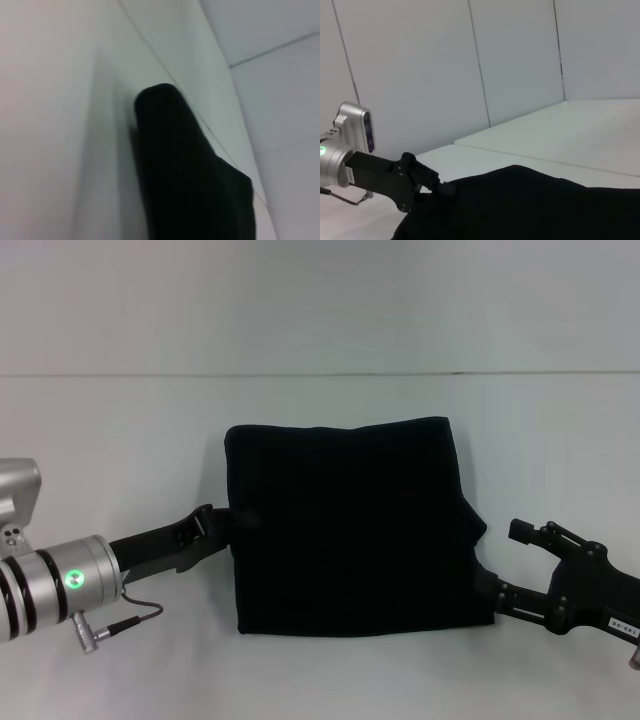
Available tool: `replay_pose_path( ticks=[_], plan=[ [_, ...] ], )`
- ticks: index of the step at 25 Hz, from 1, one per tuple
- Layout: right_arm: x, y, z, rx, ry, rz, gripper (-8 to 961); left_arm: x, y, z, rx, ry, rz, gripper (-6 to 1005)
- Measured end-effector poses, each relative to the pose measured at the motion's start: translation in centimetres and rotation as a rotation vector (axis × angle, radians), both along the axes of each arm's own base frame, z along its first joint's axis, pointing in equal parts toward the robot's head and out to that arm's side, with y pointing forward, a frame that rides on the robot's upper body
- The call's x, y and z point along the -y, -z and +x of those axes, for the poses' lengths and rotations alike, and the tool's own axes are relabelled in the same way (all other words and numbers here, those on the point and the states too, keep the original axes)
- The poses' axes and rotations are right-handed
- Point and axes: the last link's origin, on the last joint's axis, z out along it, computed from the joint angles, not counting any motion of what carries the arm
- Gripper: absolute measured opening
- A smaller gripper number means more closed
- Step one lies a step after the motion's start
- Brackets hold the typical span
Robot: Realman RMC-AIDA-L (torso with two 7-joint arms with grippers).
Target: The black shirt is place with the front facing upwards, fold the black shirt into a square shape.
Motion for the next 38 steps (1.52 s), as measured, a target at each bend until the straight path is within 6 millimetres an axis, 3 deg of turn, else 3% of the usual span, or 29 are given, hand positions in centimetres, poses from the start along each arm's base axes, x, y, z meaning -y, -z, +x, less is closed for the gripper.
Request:
replay_pose_path(
  ticks=[6,9,13,19,23,29,38],
  plan=[
    [0.0,-0.1,0.1,-0.003,0.005,0.008,945,0.2,-2.2,-0.2,-0.018,0.123,0.052,188],
    [-0.1,-0.3,0.0,-0.010,0.006,0.019,945,0.4,-3.8,-0.5,-0.049,0.215,0.094,299],
    [-0.2,-0.4,-0.1,-0.031,0.012,0.048,945,2.0,-6.3,-0.6,-0.185,0.497,0.221,459],
    [-0.1,-0.2,-0.3,-0.022,-0.013,0.055,945,6.8,-6.1,-0.5,-0.366,0.935,0.375,731],
    [1.0,0.7,0.3,0.031,-0.033,0.054,945,8.8,-5.0,-2.0,-0.430,0.957,0.336,880],
    [2.8,1.5,2.2,0.095,0.018,0.066,945,9.8,-4.0,-3.4,-0.478,0.913,0.280,920],
    [2.7,1.4,2.1,0.098,0.011,0.074,945,9.3,-3.8,-3.2,-0.481,0.918,0.279,934]
  ],
)
